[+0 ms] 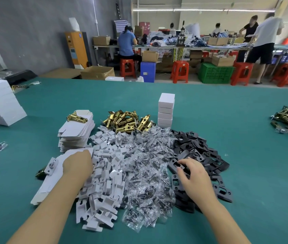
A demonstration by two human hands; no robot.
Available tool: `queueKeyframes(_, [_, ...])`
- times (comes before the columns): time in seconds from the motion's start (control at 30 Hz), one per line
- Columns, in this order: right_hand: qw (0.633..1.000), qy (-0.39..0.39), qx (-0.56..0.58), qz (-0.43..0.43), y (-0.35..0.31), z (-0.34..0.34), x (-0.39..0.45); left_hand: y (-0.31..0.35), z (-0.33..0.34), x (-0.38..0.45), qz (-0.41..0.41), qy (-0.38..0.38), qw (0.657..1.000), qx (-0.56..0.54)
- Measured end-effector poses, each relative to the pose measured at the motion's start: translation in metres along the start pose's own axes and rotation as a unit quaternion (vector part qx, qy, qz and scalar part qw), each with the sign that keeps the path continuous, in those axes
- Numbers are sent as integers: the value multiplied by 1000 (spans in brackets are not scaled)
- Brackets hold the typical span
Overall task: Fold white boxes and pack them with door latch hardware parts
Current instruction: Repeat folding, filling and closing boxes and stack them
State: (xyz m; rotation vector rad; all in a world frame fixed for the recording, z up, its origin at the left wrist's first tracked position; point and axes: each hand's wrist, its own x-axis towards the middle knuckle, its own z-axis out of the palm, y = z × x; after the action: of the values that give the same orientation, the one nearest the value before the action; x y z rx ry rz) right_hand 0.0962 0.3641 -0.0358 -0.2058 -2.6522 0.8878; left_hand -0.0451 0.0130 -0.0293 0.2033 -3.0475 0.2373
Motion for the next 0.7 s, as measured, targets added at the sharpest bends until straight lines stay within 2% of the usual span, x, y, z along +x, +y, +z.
queueKeyframes(0.5, [1000,-3,7,10,-1,1,0,9,-23,-7,25,8,999,33])
queueKeyframes(0.6, [1000,-8,9,12,-3,3,0,23,-39,-19,40,61,997,16])
queueKeyframes(0.7, [1000,-7,10,15,-6,3,1,41,-63,-36,110,199,971,-72])
